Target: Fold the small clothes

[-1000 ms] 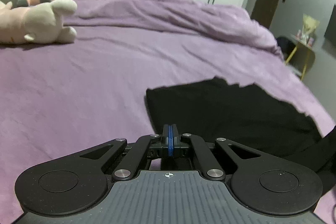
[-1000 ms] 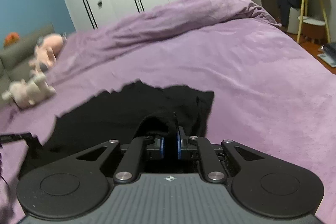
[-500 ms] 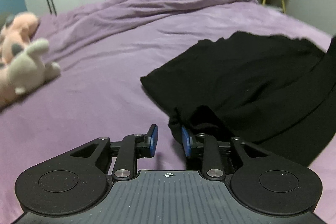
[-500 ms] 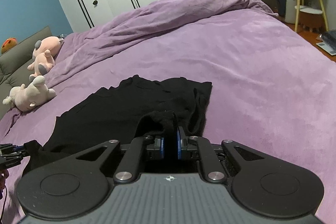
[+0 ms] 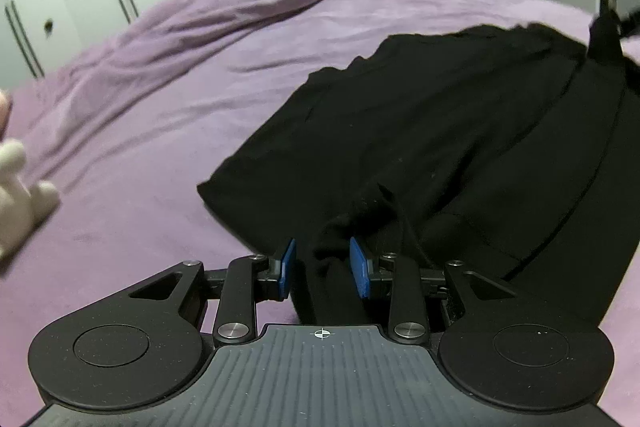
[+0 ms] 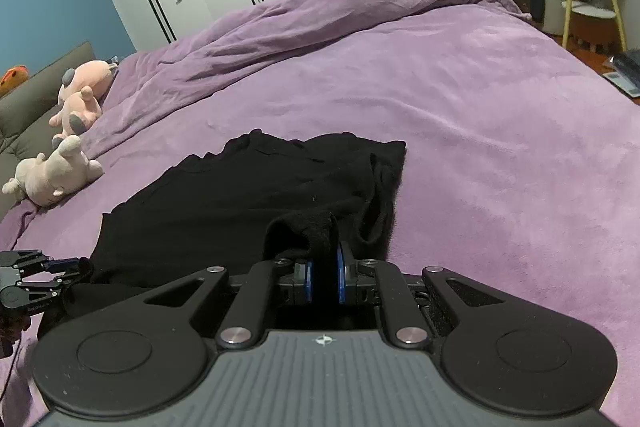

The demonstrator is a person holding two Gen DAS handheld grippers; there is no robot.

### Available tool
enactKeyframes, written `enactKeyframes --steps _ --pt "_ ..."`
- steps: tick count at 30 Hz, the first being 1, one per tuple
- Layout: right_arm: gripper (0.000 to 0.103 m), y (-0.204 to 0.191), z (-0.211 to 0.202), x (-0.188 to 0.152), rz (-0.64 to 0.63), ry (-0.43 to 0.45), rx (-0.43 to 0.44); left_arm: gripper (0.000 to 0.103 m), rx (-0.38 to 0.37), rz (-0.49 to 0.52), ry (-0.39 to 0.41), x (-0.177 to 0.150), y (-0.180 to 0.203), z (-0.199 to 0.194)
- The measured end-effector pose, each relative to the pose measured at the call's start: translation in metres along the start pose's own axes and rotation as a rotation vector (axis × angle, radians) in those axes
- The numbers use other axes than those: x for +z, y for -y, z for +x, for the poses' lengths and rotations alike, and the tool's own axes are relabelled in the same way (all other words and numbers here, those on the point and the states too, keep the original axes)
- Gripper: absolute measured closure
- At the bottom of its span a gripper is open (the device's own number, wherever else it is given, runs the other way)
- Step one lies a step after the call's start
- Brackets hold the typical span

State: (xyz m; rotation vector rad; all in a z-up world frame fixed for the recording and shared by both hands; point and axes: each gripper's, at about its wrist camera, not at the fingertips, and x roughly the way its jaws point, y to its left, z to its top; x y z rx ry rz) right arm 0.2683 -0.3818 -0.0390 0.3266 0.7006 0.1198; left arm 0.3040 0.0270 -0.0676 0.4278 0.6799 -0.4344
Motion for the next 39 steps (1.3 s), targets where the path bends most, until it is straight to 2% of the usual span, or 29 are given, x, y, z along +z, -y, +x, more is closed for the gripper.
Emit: enactKeyframes --steps 1,4,8,10,15,18,20,23,26,28,29,31,33,35,37,39 --pt "0.093 0.000 0.000 0.000 -0.001 0.001 0.000 0.072 -0.020 -0.027 -0.006 -0.001 -0.003 0.001" --pt "0.093 -0.002 -0.001 0.000 -0.015 0.008 -0.001 0.090 -0.072 -0.087 -0.019 -0.002 -0.009 0.001" --pt "0.093 -0.006 -0.009 0.002 -0.015 0.038 0.006 0.096 -0.060 -0.131 -0.002 0.000 -0.008 -0.009" --pt "0.094 -0.006 -0.016 0.005 -0.010 0.061 0.016 0.096 -0.050 -0.183 0.046 0.003 -0.010 -0.024" --pt "0.094 -0.003 -0.031 0.027 0.066 0.125 0.084 0.097 -0.058 -0.388 0.235 0.028 -0.035 -0.078" --pt "0.094 0.001 -0.021 0.052 0.161 0.166 0.103 0.097 -0.038 -0.503 0.281 0.049 -0.057 -0.083" --pt "0.094 0.003 -0.003 0.072 0.211 0.177 0.085 0.097 0.029 -0.569 0.272 0.063 -0.071 -0.071" --pt "0.094 0.008 0.036 0.100 0.273 0.139 0.021 0.097 0.106 -0.716 0.206 0.073 -0.095 -0.035" --pt "0.094 0.011 0.081 0.114 0.294 0.074 -0.053 0.096 0.207 -0.754 0.096 0.077 -0.107 0.008" --pt "0.092 0.008 0.101 0.114 0.275 0.063 -0.103 0.095 0.264 -0.780 0.026 0.076 -0.106 0.035" --pt "0.088 0.007 0.106 0.112 0.262 0.071 -0.138 0.092 0.292 -0.797 0.003 0.074 -0.106 0.043" --pt "0.088 0.001 0.101 0.107 0.219 0.130 -0.209 0.083 0.325 -0.804 -0.025 0.069 -0.100 0.051" --pt "0.078 -0.005 0.089 0.100 0.169 0.183 -0.247 0.071 0.312 -0.754 -0.016 0.062 -0.089 0.045" --pt "0.075 -0.010 0.076 0.090 0.132 0.195 -0.189 0.069 0.297 -0.663 0.024 0.056 -0.072 0.038" --pt "0.072 -0.021 0.078 0.080 0.075 0.116 -0.075 0.066 0.220 -0.552 0.055 0.057 -0.050 0.028" --pt "0.072 -0.036 0.093 0.067 0.027 -0.008 -0.010 0.061 0.131 -0.445 0.070 0.061 -0.026 0.026"
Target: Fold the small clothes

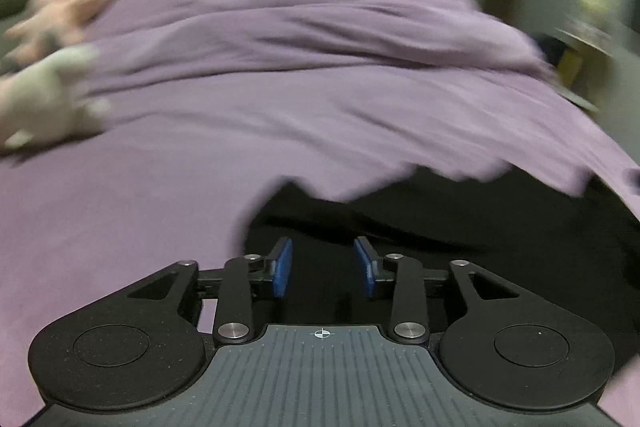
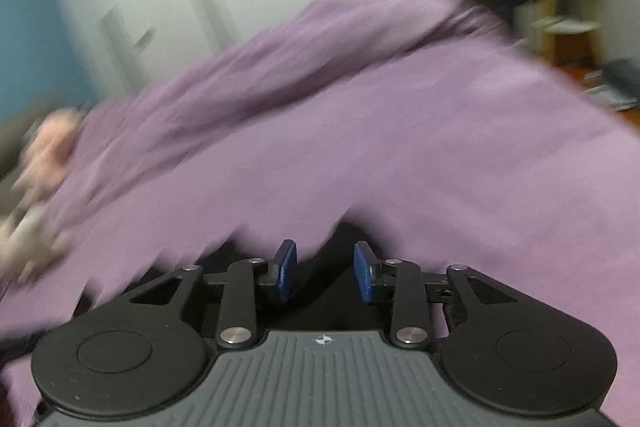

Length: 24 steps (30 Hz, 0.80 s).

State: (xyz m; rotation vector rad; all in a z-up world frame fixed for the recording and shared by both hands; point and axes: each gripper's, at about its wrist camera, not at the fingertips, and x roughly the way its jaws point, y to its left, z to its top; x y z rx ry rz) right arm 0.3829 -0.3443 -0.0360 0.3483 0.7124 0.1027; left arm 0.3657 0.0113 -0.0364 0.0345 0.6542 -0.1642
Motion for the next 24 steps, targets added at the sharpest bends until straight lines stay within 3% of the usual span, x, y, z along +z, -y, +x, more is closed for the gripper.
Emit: enactKeyframes --steps 3,8,14,16,18,20,24 --pt "0.073 -0.019 0.030 -0.014 -0.046 -0.126 0.005 0.060 -0.029 0.114 -0.044 -0.004 0.028 0.012" --pt "0.073 -0.040 0.065 -0.002 -0.119 -0.123 -0.056 0.057 0.018 0.155 -0.074 -0.002 0.046 0.044" --pt "0.073 -0.054 0.089 0.011 -0.184 -0.039 -0.155 0.055 0.094 0.052 -0.055 0.014 0.048 0.078" --pt "0.074 -0.048 0.090 0.015 -0.115 0.003 -0.197 0.052 0.185 -0.016 -0.052 0.020 0.042 0.090" --pt "0.073 -0.040 0.087 0.014 -0.036 0.000 -0.184 0.053 0.251 -0.089 -0.046 0.022 0.033 0.091" --pt "0.073 -0.043 0.079 0.007 -0.057 -0.012 -0.121 0.053 0.233 -0.135 -0.038 0.020 0.024 0.083" --pt "0.072 -0.063 0.077 -0.015 -0.155 -0.100 -0.007 0.049 0.187 -0.066 -0.024 0.008 0.032 0.067"
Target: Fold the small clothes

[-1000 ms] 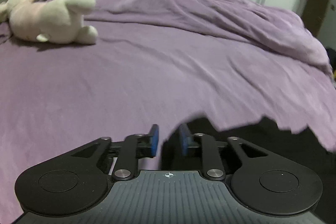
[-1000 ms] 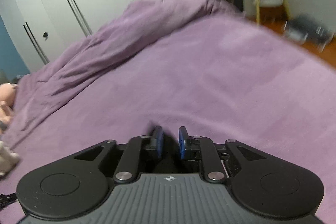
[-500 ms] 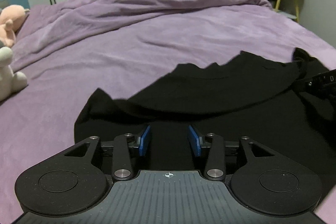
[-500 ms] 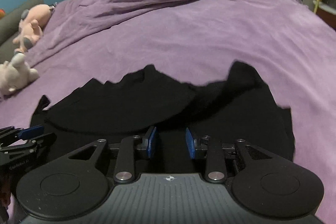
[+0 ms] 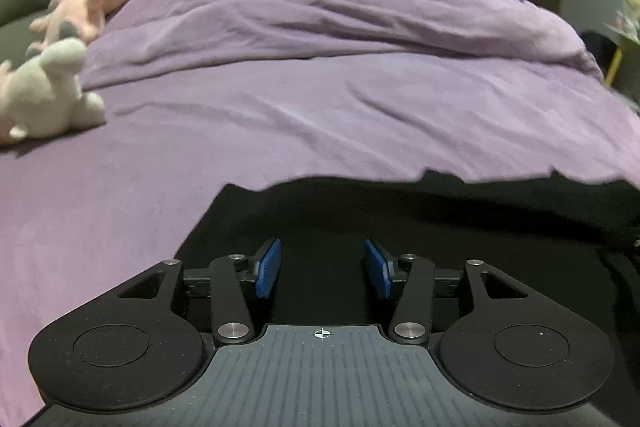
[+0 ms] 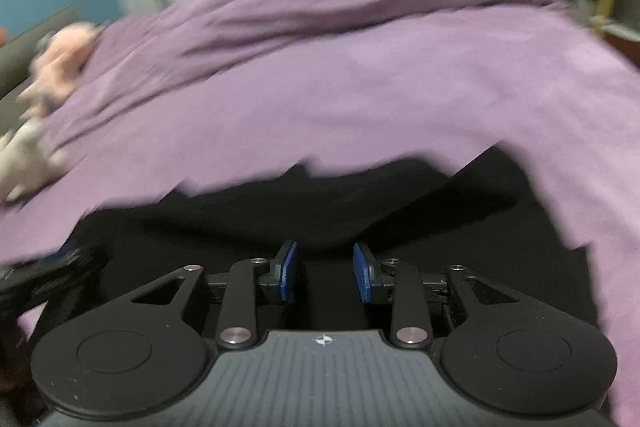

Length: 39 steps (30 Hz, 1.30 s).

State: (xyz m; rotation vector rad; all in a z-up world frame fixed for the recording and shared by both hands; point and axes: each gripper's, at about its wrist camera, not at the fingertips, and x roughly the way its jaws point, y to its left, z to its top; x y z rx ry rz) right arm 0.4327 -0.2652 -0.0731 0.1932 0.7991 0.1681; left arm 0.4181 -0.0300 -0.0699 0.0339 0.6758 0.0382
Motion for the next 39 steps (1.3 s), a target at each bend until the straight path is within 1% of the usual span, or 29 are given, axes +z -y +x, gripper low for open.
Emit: enactKeyframes --steps 2,4,6,8,11,13,14,15,16,17,18,20,22,23,25,28,30,31,33,35,36,39 --pt "0.072 -0.016 -0.002 -0.008 -0.105 0.005 -0.049 0.048 -0.013 0.048 -0.018 -0.008 0.008 -0.001" --pt "0.072 -0.016 -0.005 -0.011 -0.147 -0.004 -0.066 0.047 0.005 0.106 0.003 -0.016 0.012 -0.008" --pt "0.072 -0.009 -0.009 -0.010 -0.144 -0.019 -0.099 0.040 0.013 0.135 0.020 -0.019 0.010 -0.016" --pt "0.072 0.001 -0.014 -0.007 -0.120 -0.018 -0.136 0.039 0.008 0.115 0.021 -0.019 0.004 -0.020" --pt "0.076 0.021 -0.035 -0.015 -0.075 -0.006 -0.176 0.038 0.017 0.085 0.021 -0.021 -0.009 -0.029" --pt "0.076 0.038 -0.048 -0.019 -0.050 0.002 -0.241 0.039 0.063 0.099 0.023 -0.025 -0.018 -0.036" --pt "0.077 0.046 -0.056 -0.022 -0.027 0.003 -0.271 0.040 0.105 0.104 0.014 -0.027 -0.024 -0.037" --pt "0.080 0.050 -0.065 -0.024 -0.017 -0.010 -0.341 0.043 0.147 0.099 -0.003 -0.030 -0.031 -0.039" --pt "0.080 0.053 -0.075 -0.027 -0.018 -0.019 -0.400 0.044 0.199 0.072 -0.020 -0.034 -0.042 -0.042" --pt "0.079 0.054 -0.085 -0.032 -0.010 -0.018 -0.425 0.046 0.231 0.045 -0.030 -0.037 -0.051 -0.047" --pt "0.078 0.056 -0.095 -0.036 0.004 -0.019 -0.439 0.046 0.245 0.013 -0.040 -0.041 -0.061 -0.053" --pt "0.076 0.060 -0.115 -0.046 0.035 -0.011 -0.413 0.046 0.216 -0.066 -0.070 -0.049 -0.080 -0.068" --pt "0.074 0.063 -0.126 -0.056 0.064 -0.028 -0.369 0.046 0.136 -0.148 -0.096 -0.059 -0.094 -0.086" --pt "0.073 0.064 -0.130 -0.061 0.070 -0.048 -0.341 0.044 0.090 -0.171 -0.101 -0.063 -0.097 -0.094" --pt "0.071 0.067 -0.132 -0.070 0.092 -0.074 -0.303 0.044 -0.008 -0.182 -0.116 -0.070 -0.098 -0.107" --pt "0.068 0.076 -0.140 -0.081 0.164 -0.091 -0.213 0.042 -0.097 -0.166 -0.125 -0.076 -0.093 -0.117" --pt "0.067 0.081 -0.145 -0.086 0.195 -0.096 -0.177 0.042 -0.143 -0.175 -0.148 -0.079 -0.090 -0.116" --pt "0.067 0.081 -0.147 -0.089 0.197 -0.094 -0.171 0.042 -0.138 -0.178 -0.160 -0.079 -0.087 -0.114" --pt "0.067 0.082 -0.148 -0.092 0.205 -0.089 -0.160 0.044 -0.102 -0.177 -0.181 -0.078 -0.081 -0.109" --pt "0.068 0.083 -0.146 -0.092 0.200 -0.082 -0.149 0.045 -0.082 -0.185 -0.187 -0.076 -0.078 -0.108" --pt "0.069 0.083 -0.144 -0.093 0.192 -0.082 -0.157 0.044 -0.075 -0.188 -0.186 -0.076 -0.076 -0.108" --pt "0.087 0.079 -0.142 -0.093 0.175 -0.069 -0.164 0.045 -0.058 -0.184 -0.193 -0.078 -0.072 -0.109"
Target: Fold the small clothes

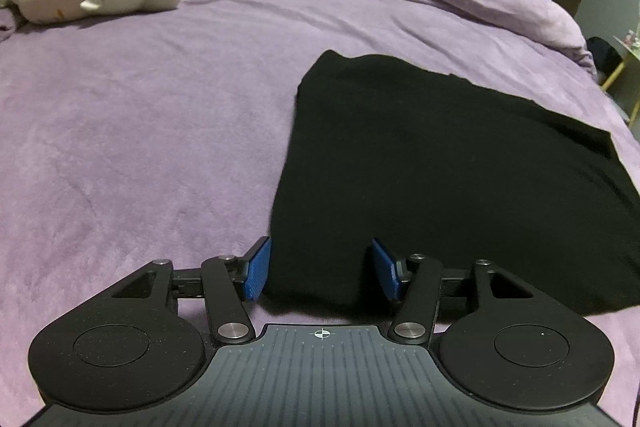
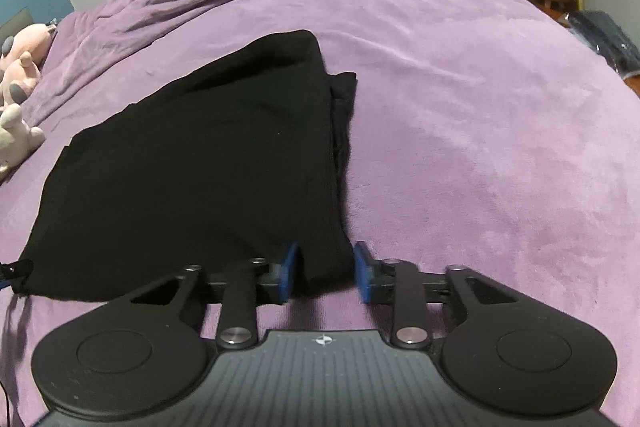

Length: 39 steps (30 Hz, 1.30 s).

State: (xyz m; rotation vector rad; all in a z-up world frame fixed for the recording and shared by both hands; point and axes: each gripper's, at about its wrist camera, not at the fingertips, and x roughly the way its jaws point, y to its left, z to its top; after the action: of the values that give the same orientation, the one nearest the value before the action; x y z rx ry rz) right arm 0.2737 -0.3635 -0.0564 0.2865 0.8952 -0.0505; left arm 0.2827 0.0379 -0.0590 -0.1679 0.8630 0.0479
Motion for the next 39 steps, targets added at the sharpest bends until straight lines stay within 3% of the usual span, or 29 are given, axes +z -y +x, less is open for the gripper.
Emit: enactKeyframes --steps 5,8,11,13,14,15,17,20,24,25,27,34,35,36,39 --pt "0.091 -0.002 -0.004 -0.002 -0.030 0.008 -0.102 0.048 -0.008 0.006 -0.007 0.003 -0.005 0.001" --pt "0.091 -0.010 -0.012 0.000 -0.046 0.022 -0.220 0.050 -0.019 0.000 -0.013 0.005 -0.011 0.001" --pt "0.084 -0.030 -0.037 0.006 -0.087 0.172 -0.266 0.048 -0.036 -0.020 -0.015 0.003 -0.018 0.001" --pt "0.067 -0.041 -0.050 0.011 -0.086 0.255 -0.179 0.048 -0.048 -0.044 -0.021 0.002 -0.022 0.001" --pt "0.053 -0.048 -0.055 0.013 -0.068 0.292 -0.097 0.049 -0.058 -0.059 -0.025 0.002 -0.024 0.000" --pt "0.047 -0.053 -0.058 0.014 -0.053 0.314 -0.019 0.049 -0.071 -0.078 -0.029 0.002 -0.027 0.000" --pt "0.045 -0.068 -0.052 0.015 -0.042 0.296 0.130 0.049 -0.106 -0.123 -0.036 0.001 -0.033 0.000" --pt "0.047 -0.105 -0.016 0.006 -0.107 0.144 0.180 0.048 -0.149 -0.205 -0.041 0.002 -0.044 0.002" --pt "0.071 -0.136 0.021 -0.015 -0.123 0.022 0.145 0.047 -0.232 -0.387 -0.031 0.006 -0.062 0.010" --pt "0.072 -0.139 0.024 -0.017 -0.116 0.022 0.142 0.047 -0.262 -0.424 -0.026 0.007 -0.066 0.013" --pt "0.076 -0.144 0.025 -0.017 -0.128 0.048 0.133 0.060 -0.308 -0.478 -0.036 0.010 -0.071 0.019" --pt "0.078 -0.167 0.035 -0.012 -0.152 0.090 0.118 0.060 -0.341 -0.526 -0.052 0.023 -0.064 0.049" --pt "0.079 -0.171 0.040 -0.012 -0.165 0.088 0.116 0.069 -0.343 -0.532 -0.059 0.024 -0.064 0.053" --pt "0.079 -0.175 0.042 -0.013 -0.181 0.082 0.108 0.088 -0.335 -0.525 -0.071 0.026 -0.063 0.057" --pt "0.079 -0.181 0.045 -0.022 -0.256 0.087 0.080 0.090 -0.335 -0.532 -0.084 0.028 -0.065 0.060"
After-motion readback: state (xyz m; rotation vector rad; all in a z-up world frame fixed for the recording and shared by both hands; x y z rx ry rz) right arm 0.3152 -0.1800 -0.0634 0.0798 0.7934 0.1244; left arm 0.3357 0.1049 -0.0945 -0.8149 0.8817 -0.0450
